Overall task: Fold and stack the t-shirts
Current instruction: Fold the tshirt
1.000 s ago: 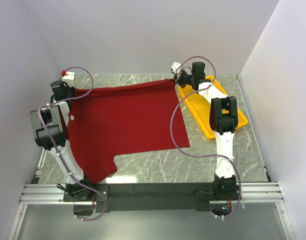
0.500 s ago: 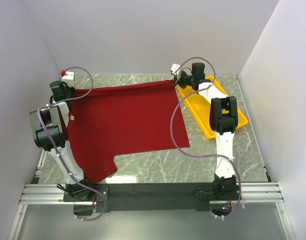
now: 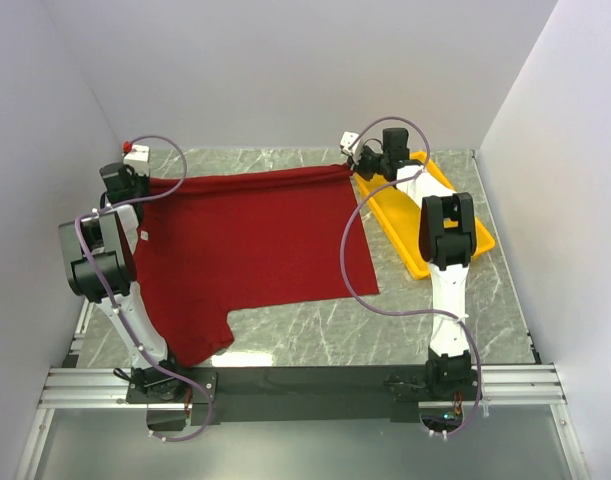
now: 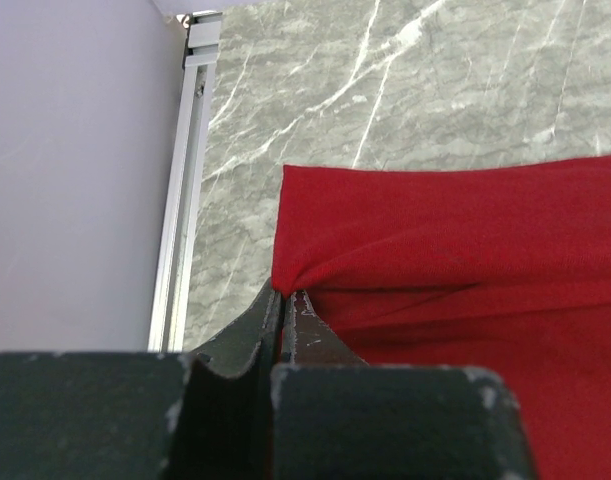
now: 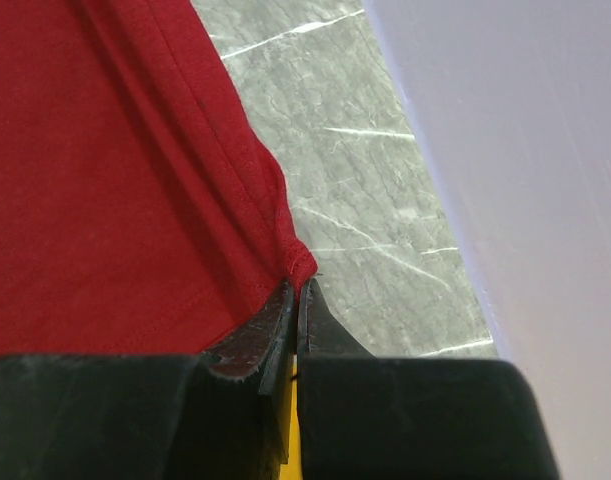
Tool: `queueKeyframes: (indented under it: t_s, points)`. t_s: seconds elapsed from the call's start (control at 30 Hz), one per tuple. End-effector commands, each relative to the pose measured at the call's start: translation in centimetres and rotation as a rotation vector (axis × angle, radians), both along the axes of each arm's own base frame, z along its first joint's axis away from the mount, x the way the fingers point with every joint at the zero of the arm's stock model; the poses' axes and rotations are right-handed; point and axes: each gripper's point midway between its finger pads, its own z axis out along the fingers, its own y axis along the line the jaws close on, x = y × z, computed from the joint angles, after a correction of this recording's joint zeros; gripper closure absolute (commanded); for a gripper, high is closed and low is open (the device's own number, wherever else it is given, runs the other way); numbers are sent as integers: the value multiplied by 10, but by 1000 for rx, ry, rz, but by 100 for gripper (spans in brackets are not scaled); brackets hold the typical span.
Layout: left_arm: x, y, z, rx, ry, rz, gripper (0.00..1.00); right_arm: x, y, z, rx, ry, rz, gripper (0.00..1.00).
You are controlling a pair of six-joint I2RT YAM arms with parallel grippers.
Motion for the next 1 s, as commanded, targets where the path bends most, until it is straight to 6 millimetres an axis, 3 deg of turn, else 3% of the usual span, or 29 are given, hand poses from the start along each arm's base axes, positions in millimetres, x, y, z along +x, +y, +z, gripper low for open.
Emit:
queueKeyframes:
  t_s: [0.0,0.4,0.5,0.6,0.63,0.7,0.77,0.8,0.83,0.97]
  points:
    - [-8,16,30,59,-47,45,99,5,-15,44,-18,-93,-35,100]
    - [-15,14,25,32,-34,50,99,-5,-15,41,-15,-82,-21,98]
    - [-18,14,23,26,-29,54,99,-8,-15,41,-19,-86,-17,93]
    - [-21,10,24,14,-30,46,97,-13,-14,43,-24,-88,-6,81]
    - [-23,9,22,12,-26,44,94,-14,-15,45,-19,-93,-7,74]
    - [-27,10,29,2,-46,57,77,-18,-16,52,-12,-101,1,67]
    - [-32,10,38,0,-78,72,68,-21,-15,58,-6,-107,11,55]
    - [-35,12,41,-15,-90,84,48,-24,-16,63,-7,-114,15,53]
    - [-37,11,43,-24,-98,82,39,-26,-15,65,-8,-116,20,51]
    - [-41,8,74,-35,-172,66,31,-32,-14,76,7,-123,27,50]
